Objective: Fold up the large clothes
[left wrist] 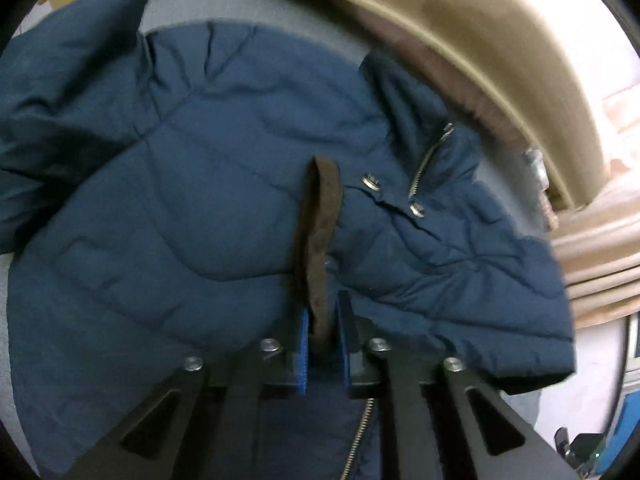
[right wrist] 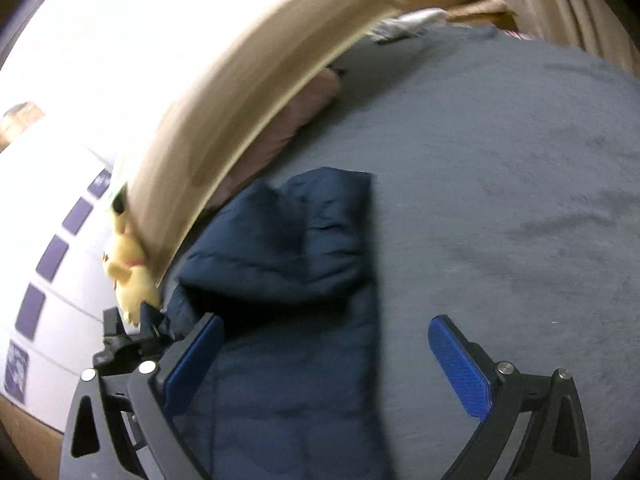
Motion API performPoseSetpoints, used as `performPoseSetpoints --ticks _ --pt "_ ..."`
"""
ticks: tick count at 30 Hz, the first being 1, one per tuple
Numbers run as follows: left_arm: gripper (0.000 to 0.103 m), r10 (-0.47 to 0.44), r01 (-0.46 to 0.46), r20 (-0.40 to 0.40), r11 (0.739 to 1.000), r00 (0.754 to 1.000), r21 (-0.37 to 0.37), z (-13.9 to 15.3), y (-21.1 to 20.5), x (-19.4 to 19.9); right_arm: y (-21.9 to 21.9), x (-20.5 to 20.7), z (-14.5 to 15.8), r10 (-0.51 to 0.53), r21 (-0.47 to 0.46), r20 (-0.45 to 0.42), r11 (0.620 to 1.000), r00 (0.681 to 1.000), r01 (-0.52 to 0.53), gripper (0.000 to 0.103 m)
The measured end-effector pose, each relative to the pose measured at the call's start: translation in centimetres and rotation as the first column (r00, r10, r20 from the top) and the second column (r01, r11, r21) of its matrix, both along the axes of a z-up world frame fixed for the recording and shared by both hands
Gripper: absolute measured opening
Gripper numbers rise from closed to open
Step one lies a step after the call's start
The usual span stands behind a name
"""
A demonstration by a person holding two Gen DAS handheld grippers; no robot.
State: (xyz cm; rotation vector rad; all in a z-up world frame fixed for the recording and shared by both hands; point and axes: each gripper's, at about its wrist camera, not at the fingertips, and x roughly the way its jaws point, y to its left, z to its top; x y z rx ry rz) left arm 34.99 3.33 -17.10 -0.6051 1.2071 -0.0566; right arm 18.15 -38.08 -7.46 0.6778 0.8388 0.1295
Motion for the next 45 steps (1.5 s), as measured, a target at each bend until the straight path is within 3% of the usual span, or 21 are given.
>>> performPoseSetpoints --ticks 3,5,7,13,18,20,21,22,23,25,27,29,30,32,33,34,37,41,42,43,45 --pt "0.007 0.000 -0.015 0.161 0.996 0.987 0.091 3.8 0.6 -1.3 -1.8 1.6 -1.3 -0.010 0.055 -0.021 0.998 1.000 0.011 0.103" --pt "0.007 0.055 -0.105 0.333 0.985 0.942 0.137 7.7 2.7 -4.0 -2.6 3.0 -1.6 -0.016 0.065 -0.023 0.998 1.000 0.017 0.103" --pt "0.007 0.100 -0.187 0.413 0.966 0.905 0.177 9.2 4.6 -5.8 -2.7 4.8 -1.9 0.003 0.070 -0.015 0.998 1.000 -0.002 0.103" --pt "0.007 0.089 -0.162 0.276 0.952 0.957 0.258 3.1 6.3 -5.5 -2.0 12.1 -4.7 0.032 0.132 -0.098 0.991 0.995 -0.019 0.101" --pt "0.007 0.067 -0.151 0.279 0.944 0.958 0.292 1.3 5.7 -5.7 0.5 16.2 -4.7 0.103 0.105 -0.101 0.990 0.990 -0.092 0.088" --pt "0.007 0.068 -0.152 0.282 0.945 0.957 0.289 1.2 5.7 -6.2 1.6 18.0 -6.1 0.130 0.087 -0.168 0.989 0.977 -0.117 0.083" --pt "0.007 0.068 -0.151 0.281 0.946 0.957 0.287 1.1 6.0 -6.4 2.0 18.7 -6.8 0.138 0.074 -0.196 0.989 0.971 -0.126 0.069" --pt "0.007 0.066 -0.148 0.280 0.948 0.958 0.283 0.6 6.0 -6.5 2.3 19.1 -6.9 0.142 0.064 -0.196 0.989 0.970 -0.132 0.031" --pt "0.008 0.059 -0.141 0.281 0.949 0.958 0.281 0.6 6.0 -6.6 2.5 19.3 -6.5 0.159 0.073 -0.183 0.986 0.970 -0.148 0.023" --pt "0.008 0.049 -0.132 0.284 0.950 0.958 0.282 0.0 6.0 -5.9 4.1 18.7 -3.1 0.179 -0.053 -0.087 0.981 0.980 -0.184 0.018" --pt "0.008 0.048 -0.131 0.285 0.952 0.957 0.278 -0.5 6.5 -5.4 4.7 18.0 -1.4 0.186 -0.137 -0.017 0.973 0.982 -0.187 0.018" --pt "0.009 0.045 -0.129 0.286 0.951 0.957 0.281 -1.0 6.4 -5.0 4.6 19.0 -4.0 0.163 -0.180 -0.120 0.966 0.979 -0.183 0.018" --pt "0.009 0.041 -0.128 0.286 0.948 0.957 0.292 -1.0 6.3 -5.0 4.3 19.2 -5.6 0.148 -0.175 -0.167 0.969 0.975 -0.177 0.026" --pt "0.009 0.038 -0.126 0.280 0.945 0.959 0.302 -1.0 6.2 -4.9 3.3 18.4 -6.7 0.117 -0.114 -0.153 0.984 0.981 -0.135 0.038" --pt "0.009 0.036 -0.123 0.278 0.945 0.960 0.303 -1.0 6.2 -4.9 2.8 17.7 -6.4 0.098 -0.079 -0.140 0.991 0.985 -0.109 0.062" --pt "0.009 0.030 -0.118 0.278 0.945 0.960 0.306 -1.0 6.2 -4.9 2.1 16.8 -5.9 0.084 -0.043 -0.117 0.995 0.990 -0.089 0.079" --pt "0.010 0.029 -0.116 0.276 0.946 0.961 0.304 -1.1 6.2 -4.7 0.4 13.9 -4.2 0.081 0.055 -0.049 0.995 0.995 -0.079 0.079" --pt "0.010 0.031 -0.119 0.275 0.944 0.961 0.307 -1.2 6.1 -4.4 0.9 11.3 -5.3 0.153 0.099 -0.105 0.985 0.983 -0.143 0.079" --pt "0.010 0.031 -0.118 0.274 0.944 0.961 0.308 -1.3 6.0 -4.4 1.7 11.2 -5.8 0.182 0.094 -0.129 0.981 0.975 -0.170 0.074" --pt "0.011 0.030 -0.116 0.271 0.944 0.962 0.308 -1.3 6.0 -4.3 3.0 11.2 -6.6 0.238 0.052 -0.173 0.971 0.956 -0.232 0.040" --pt "0.011 0.025 -0.109 0.264 0.945 0.964 0.308 -1.2 6.1 -4.2 4.5 11.2 -6.1 0.289 -0.041 -0.191 0.952 0.938 -0.302 0.022"
